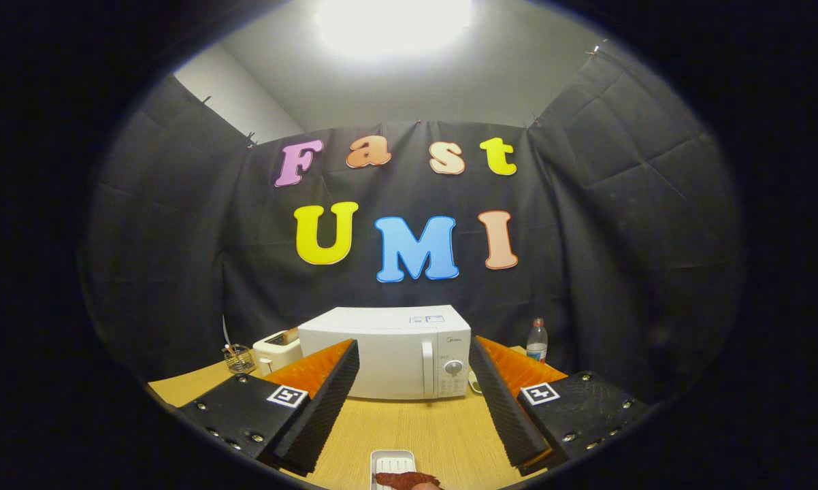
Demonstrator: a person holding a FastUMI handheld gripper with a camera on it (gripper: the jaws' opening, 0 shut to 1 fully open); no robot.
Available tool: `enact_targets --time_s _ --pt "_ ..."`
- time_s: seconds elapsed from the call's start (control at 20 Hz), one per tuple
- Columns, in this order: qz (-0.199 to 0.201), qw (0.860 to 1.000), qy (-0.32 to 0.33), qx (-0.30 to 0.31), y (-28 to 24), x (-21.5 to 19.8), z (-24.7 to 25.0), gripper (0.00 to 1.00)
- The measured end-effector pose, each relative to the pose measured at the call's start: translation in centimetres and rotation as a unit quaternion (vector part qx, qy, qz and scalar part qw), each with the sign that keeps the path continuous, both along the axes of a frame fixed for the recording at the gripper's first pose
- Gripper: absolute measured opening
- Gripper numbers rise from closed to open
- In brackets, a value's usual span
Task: Open the microwave, put the food inside, and close the microwave door.
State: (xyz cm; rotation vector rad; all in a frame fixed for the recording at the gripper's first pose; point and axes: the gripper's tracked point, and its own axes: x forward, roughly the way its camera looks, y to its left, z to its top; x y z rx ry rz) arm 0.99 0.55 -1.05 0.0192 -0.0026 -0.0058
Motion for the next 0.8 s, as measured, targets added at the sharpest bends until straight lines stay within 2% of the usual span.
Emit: enact_targets --time_s 0.3,0.8 --pt "0.004 1.0 0.009 -0.005 -0.6 4.4 -1.0 0.98" --pt "0.002 0.998 0.058 0.002 -2.7 15.6 -6.3 0.98"
